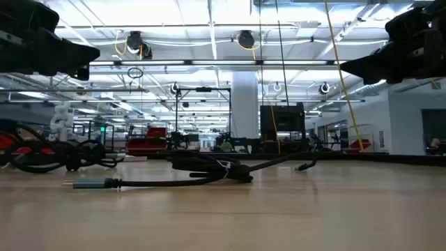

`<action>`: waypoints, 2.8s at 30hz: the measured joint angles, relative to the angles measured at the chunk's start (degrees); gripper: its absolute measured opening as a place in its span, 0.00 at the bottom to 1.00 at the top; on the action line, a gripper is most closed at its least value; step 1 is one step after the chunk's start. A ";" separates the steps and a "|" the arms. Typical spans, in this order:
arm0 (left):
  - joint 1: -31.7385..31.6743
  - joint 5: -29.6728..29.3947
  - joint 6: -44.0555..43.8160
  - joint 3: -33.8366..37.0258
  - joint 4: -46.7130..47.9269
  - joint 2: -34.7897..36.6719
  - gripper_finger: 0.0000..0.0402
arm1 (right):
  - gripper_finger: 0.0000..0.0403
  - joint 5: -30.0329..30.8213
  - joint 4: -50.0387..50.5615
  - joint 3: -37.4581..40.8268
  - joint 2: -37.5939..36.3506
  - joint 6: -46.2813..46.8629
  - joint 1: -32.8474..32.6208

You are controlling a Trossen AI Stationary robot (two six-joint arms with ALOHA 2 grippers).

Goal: Pick and place USB-C Cables

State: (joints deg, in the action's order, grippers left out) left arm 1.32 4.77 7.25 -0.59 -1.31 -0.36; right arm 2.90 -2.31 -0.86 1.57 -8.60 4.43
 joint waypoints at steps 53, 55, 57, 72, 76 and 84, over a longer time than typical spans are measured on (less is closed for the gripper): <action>0.00 0.00 0.00 0.01 0.00 -0.01 0.06 | 0.00 0.00 0.00 0.00 0.00 0.00 -0.01; 0.00 -0.01 -0.01 0.01 0.00 -0.01 0.06 | 0.00 0.00 0.01 0.00 0.02 0.00 0.00; 0.00 -0.01 0.00 0.00 -0.01 0.00 0.06 | 0.00 0.00 0.02 0.01 0.00 0.02 -0.02; 0.00 -0.01 -0.34 0.00 -0.09 -0.02 0.06 | 0.00 0.00 0.00 0.00 0.01 0.00 0.00; 0.00 -0.05 -2.39 0.00 -0.14 -0.02 0.06 | 0.00 0.00 0.02 0.00 0.02 0.00 0.00; 0.00 -0.30 -1.85 0.01 -0.30 -0.02 0.06 | 0.00 0.00 0.00 0.00 0.00 0.01 0.00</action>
State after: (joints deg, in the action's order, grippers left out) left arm 1.32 4.47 5.39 -0.58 -1.61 -0.38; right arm 2.90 -2.31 -0.86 1.57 -8.59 4.43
